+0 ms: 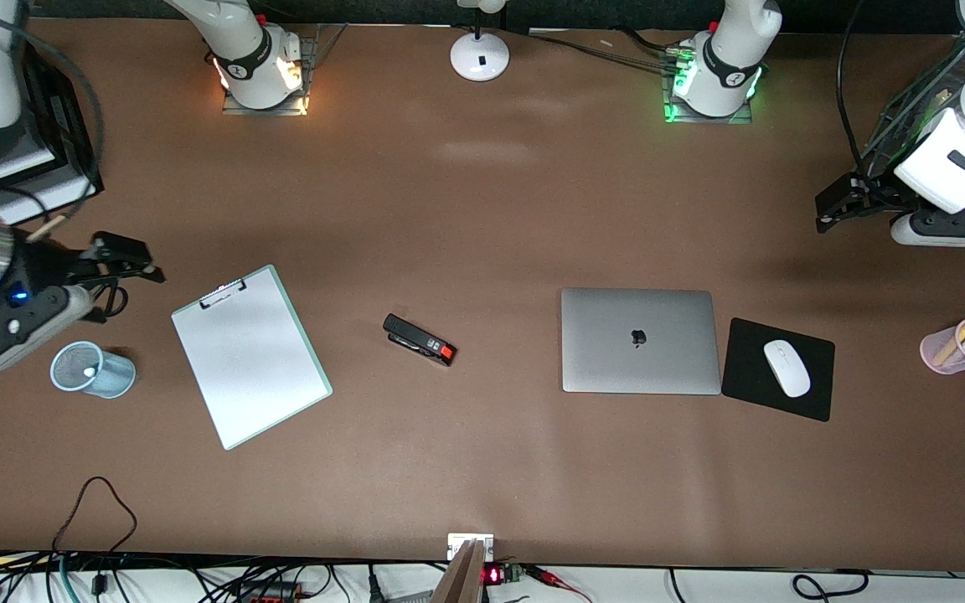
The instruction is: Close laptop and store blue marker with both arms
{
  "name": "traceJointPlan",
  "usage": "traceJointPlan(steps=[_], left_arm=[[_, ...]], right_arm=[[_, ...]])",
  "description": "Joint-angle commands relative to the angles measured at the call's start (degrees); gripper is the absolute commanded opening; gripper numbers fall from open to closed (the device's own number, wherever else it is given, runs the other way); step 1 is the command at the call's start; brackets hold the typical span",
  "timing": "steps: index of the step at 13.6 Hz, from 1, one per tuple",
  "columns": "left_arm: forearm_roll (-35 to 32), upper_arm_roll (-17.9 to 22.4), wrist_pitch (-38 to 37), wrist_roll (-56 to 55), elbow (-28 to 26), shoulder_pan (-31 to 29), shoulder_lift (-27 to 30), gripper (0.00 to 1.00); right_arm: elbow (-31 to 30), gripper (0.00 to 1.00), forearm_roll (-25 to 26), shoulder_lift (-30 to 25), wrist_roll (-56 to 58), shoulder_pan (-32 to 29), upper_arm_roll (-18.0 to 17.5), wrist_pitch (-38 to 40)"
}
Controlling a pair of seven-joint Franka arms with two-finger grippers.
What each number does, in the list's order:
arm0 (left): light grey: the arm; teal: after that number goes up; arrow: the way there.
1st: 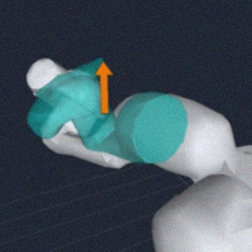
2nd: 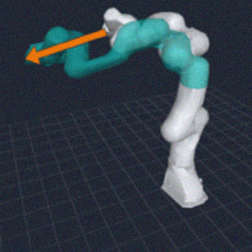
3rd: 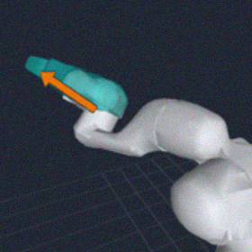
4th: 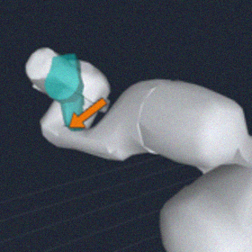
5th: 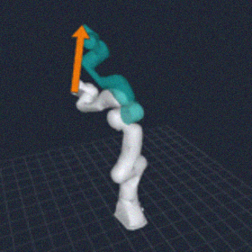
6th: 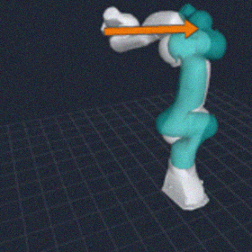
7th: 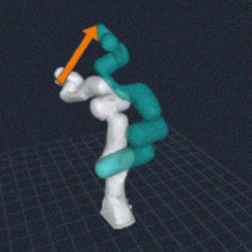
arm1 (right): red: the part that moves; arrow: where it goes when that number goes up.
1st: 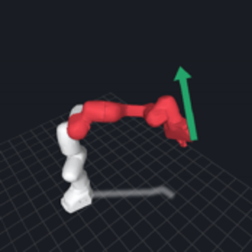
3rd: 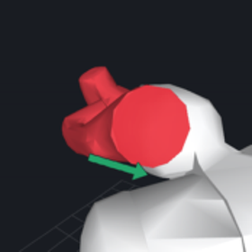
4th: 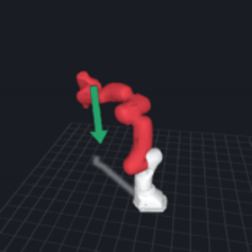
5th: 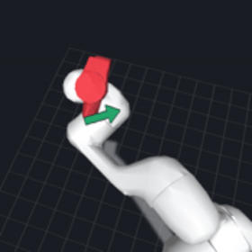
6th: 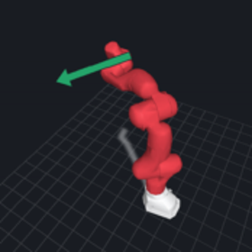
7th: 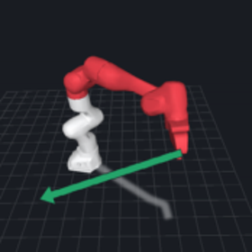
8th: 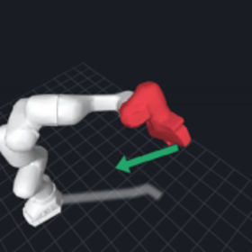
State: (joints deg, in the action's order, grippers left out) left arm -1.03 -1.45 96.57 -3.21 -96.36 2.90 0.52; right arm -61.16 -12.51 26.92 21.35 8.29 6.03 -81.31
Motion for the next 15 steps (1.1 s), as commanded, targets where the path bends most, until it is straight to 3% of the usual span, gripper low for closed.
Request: traceJointPlan(steps=[1,6,11,15], left_arm=[[1.0,0.8,-0.2,0.8,-0.6,0.4,0.4,1.00],[0.4,0.3,-0.2,0.8,-0.3,0.7,0.5,1.00],[0.4,0.1,-2.8,0.9,0.4,0.3,0.8,1.00],[0.4,0.1,-2.5,0.9,0.4,0.3,0.9,1.00]], right_arm=[[-8.9,1.00,4.5,-5.2,-10.3,0.7,0.3,-0.5],[-16.5,1.00,15.0,-8.1,-22.6,2.3,0.2,-4.0],[-21.5,1.00,13.9,-12.2,-21.6,-2.5,0.3,-13.6],[-22.2,1.00,14.6,-14.3,-21.9,-4.1,0.7,-9.0]])
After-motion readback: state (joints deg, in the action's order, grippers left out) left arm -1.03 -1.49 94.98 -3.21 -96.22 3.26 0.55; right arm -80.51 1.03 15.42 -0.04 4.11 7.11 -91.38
